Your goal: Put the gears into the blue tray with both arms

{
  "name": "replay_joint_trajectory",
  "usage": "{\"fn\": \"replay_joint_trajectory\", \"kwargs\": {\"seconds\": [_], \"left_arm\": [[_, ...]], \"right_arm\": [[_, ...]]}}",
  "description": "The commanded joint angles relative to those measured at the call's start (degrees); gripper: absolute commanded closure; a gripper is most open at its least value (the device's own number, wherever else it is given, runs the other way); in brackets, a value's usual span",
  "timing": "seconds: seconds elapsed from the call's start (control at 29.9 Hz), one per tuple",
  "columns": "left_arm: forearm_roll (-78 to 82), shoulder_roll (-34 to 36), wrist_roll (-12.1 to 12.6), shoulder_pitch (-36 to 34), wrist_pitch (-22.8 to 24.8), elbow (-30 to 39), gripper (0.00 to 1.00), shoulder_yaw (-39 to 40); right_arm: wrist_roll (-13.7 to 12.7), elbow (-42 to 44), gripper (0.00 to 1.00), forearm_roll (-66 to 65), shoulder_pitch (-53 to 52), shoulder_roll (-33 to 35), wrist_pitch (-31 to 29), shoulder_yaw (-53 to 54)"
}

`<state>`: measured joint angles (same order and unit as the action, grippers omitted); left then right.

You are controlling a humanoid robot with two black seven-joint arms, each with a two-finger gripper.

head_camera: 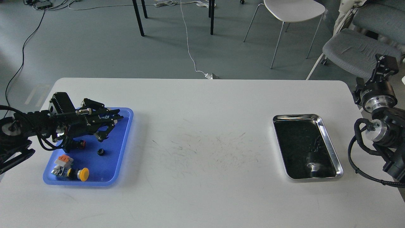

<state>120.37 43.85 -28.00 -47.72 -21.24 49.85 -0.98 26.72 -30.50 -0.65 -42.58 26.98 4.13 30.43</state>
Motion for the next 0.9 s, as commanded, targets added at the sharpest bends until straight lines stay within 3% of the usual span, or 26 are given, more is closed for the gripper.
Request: {"fn": "replay_joint_trajectory", "kwargs": {"seconds": [0.0,0.13,0.57,0.87], "left_arm": [[-0.1,-0.3,0.0,2.3,-0.3,-0.9,0.85,0.3],[-0.1,-0.8,0.0,3.0,-2.3,-4.2,0.85,-0.2],[-0.4,-0.8,0.0,4.6,-2.8,-4.6,0.84,-0.2],[-4.2,0.0,0.0,4.2,-2.8,-3.3,0.64,-0.2]], "right_arm": [[0.0,0.0,0.03,-0.1,0.0,0.0,0.0,0.0],[0.0,-0.1,0.03,-0.1,0.6,0.3,0.0,0.0],[0.0,0.0,0.03,-0.1,0.7,0.3,0.0,0.0],[0.0,0.0,0.03,-0.2,1.0,0.3,-0.1,-0.4]]}}
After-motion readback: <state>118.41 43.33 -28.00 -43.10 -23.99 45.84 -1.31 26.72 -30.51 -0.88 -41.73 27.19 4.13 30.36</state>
